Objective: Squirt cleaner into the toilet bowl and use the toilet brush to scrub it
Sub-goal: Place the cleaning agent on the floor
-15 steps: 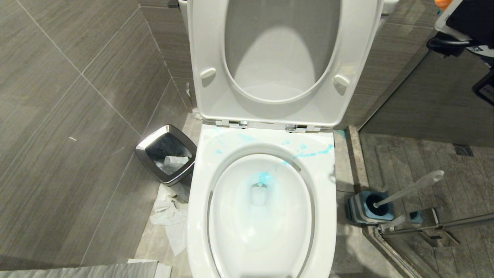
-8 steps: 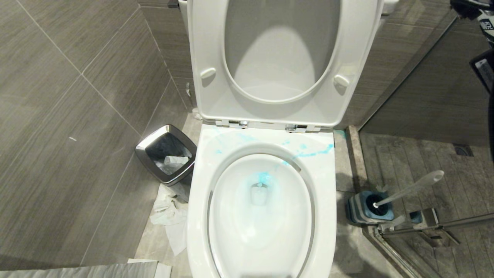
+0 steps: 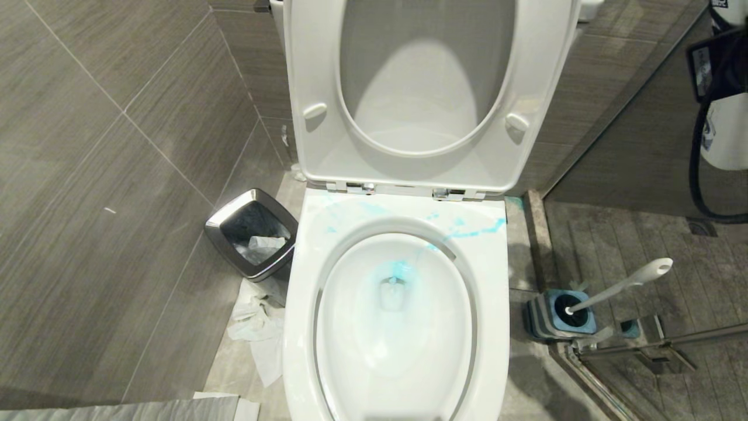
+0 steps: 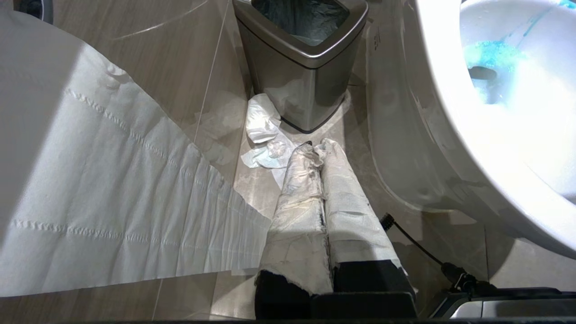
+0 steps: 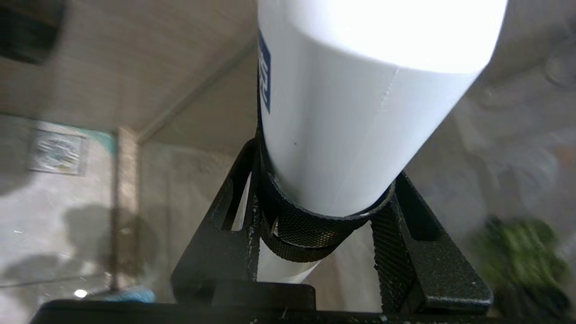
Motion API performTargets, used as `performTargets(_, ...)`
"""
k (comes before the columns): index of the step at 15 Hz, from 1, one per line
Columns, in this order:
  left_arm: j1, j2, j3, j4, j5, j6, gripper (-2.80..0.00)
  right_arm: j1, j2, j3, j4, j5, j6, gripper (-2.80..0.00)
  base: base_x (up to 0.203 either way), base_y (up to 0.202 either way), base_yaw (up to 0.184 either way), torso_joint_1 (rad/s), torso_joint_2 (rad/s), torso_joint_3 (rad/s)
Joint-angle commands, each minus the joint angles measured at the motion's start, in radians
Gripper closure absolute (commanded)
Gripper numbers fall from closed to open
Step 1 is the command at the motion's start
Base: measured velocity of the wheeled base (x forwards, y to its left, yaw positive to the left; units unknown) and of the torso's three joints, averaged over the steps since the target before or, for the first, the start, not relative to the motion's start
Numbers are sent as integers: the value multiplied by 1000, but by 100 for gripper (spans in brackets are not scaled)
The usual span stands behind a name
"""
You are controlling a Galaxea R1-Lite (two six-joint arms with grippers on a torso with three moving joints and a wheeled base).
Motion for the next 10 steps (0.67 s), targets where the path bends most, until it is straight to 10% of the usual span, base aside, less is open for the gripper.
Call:
performTargets(1, 0, 0, 2, 0, 0, 0, 0, -45, -3, -26, 127, 171, 96, 0, 0, 0, 0, 0, 0, 0)
performTargets(5, 0, 0, 2, 1, 0, 0, 0, -152, -31, -214, 576, 422, 458, 0, 0, 0, 0, 0, 0, 0)
performTargets(10, 0, 0, 2, 0, 0, 0, 0, -245, -74, -216, 650, 602, 618, 0, 0, 0, 0, 0, 0, 0)
